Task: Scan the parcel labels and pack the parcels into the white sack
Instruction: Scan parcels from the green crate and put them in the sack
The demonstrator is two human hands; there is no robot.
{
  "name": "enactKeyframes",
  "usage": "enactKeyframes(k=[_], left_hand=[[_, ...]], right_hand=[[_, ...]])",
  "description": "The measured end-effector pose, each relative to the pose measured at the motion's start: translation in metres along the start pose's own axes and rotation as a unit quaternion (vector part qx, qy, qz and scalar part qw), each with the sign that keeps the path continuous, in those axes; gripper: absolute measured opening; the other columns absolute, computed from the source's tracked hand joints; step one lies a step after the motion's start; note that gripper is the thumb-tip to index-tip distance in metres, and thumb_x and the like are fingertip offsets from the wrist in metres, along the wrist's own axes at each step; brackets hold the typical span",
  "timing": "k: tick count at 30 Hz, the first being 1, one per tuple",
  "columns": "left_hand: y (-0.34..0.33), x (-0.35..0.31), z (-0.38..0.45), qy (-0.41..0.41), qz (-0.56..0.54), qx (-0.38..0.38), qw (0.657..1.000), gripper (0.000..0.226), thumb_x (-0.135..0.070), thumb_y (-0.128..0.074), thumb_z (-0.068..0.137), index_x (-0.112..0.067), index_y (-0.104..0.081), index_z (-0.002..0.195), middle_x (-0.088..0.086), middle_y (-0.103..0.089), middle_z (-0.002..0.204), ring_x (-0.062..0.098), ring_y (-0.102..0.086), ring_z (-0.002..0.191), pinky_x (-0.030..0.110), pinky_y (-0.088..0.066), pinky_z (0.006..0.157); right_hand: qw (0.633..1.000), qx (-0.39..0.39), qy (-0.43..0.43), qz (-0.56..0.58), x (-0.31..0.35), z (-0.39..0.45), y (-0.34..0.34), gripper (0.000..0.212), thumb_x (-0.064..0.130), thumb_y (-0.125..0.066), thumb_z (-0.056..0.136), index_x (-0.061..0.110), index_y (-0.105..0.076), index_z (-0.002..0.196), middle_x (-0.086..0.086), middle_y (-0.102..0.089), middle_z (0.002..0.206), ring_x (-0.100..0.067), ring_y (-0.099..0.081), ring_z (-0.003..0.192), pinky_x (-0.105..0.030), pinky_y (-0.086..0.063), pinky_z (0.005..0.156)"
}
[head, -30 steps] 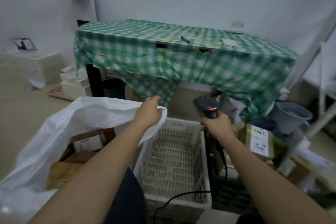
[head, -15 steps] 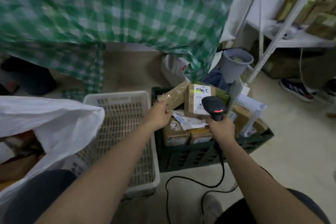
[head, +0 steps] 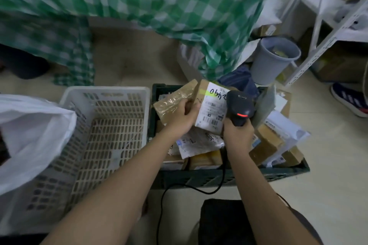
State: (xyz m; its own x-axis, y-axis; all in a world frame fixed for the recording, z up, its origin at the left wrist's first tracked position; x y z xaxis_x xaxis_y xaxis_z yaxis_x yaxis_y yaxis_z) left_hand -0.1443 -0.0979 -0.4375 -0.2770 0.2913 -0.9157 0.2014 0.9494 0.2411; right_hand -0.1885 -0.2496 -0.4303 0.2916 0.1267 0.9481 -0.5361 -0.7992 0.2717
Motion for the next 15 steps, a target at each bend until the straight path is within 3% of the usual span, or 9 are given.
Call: enactKeyframes(k=[3,6,8,10,12,15], left_hand=[[0.017,-0.004,-0.022,-0.003,-0.071,0.009,0.997,0.056,-0.057,-0.052,0.091,-0.043,-0.029,0.14,-0.011,-0.046,0.14,0.016,-0.05,0.122,0.041,-0.045,0.101],[0.045,-0.007,-0.056,-0.016,-0.119,-0.026,0.992,0.063,-0.032,-0.06,0.093,-0.037,-0.026,0.146,-0.013,-0.051,0.124,0.011,-0.056,0.108,0.037,-0.053,0.091],[0.07,-0.004,-0.082,-0.022,-0.119,-0.076,0.99,0.061,-0.029,-0.065,0.089,-0.033,-0.032,0.141,-0.012,-0.053,0.121,0.013,-0.059,0.104,0.039,-0.055,0.088],[0.098,0.004,-0.108,-0.02,-0.092,-0.128,0.987,0.056,-0.03,-0.071,0.084,-0.028,-0.036,0.128,-0.004,-0.055,0.123,0.014,-0.059,0.103,0.037,-0.054,0.088],[0.126,0.012,-0.135,-0.011,-0.033,-0.157,0.987,0.054,-0.034,-0.074,0.081,-0.023,-0.038,0.119,-0.004,-0.055,0.112,0.013,-0.058,0.101,0.036,-0.05,0.09],[0.159,0.02,-0.179,-0.013,0.012,-0.152,0.988,0.049,-0.04,-0.075,0.078,-0.023,-0.048,0.116,-0.002,-0.056,0.112,0.015,-0.059,0.103,0.036,-0.051,0.09]], right_hand=[[0.999,0.039,0.018,0.03,0.009,-0.017,-0.003,0.009,0.014,-0.063,0.087,0.019,-0.057,0.083,0.001,-0.058,0.071,-0.011,-0.049,0.063,-0.028,-0.037,0.058],[0.993,0.096,0.015,0.073,0.014,-0.047,-0.013,0.01,0.012,-0.067,0.085,0.019,-0.062,0.087,0.003,-0.064,0.079,-0.011,-0.058,0.073,-0.031,-0.047,0.069],[0.989,0.113,0.025,0.089,0.015,-0.069,-0.019,0.015,0.012,-0.069,0.084,0.026,-0.061,0.083,0.004,-0.066,0.08,-0.016,-0.062,0.079,-0.041,-0.052,0.078],[0.987,0.11,0.045,0.105,0.018,-0.09,-0.023,0.01,0.016,-0.07,0.085,0.021,-0.064,0.091,0.0,-0.069,0.087,-0.02,-0.063,0.085,-0.045,-0.053,0.081],[0.981,0.138,0.081,0.106,0.026,-0.111,-0.025,0.017,0.019,-0.07,0.087,0.016,-0.065,0.102,0.0,-0.068,0.091,-0.015,-0.062,0.086,-0.034,-0.051,0.077],[0.955,0.246,0.123,0.115,0.038,-0.144,-0.035,0.017,0.015,-0.072,0.087,0.028,-0.061,0.092,0.013,-0.065,0.085,0.005,-0.061,0.077,-0.012,-0.046,0.066]])
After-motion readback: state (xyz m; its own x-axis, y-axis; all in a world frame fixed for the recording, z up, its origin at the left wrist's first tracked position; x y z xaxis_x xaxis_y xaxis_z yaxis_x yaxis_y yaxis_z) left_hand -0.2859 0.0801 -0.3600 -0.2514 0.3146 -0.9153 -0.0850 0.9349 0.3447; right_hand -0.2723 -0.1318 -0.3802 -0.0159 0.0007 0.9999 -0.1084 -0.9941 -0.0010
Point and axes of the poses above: each hand's wrist, its own z-axis towards the middle knuckle, its own y-axis out of the back of the hand, x = y × z, the point moved 2 cm from there along z, towards the middle knuckle
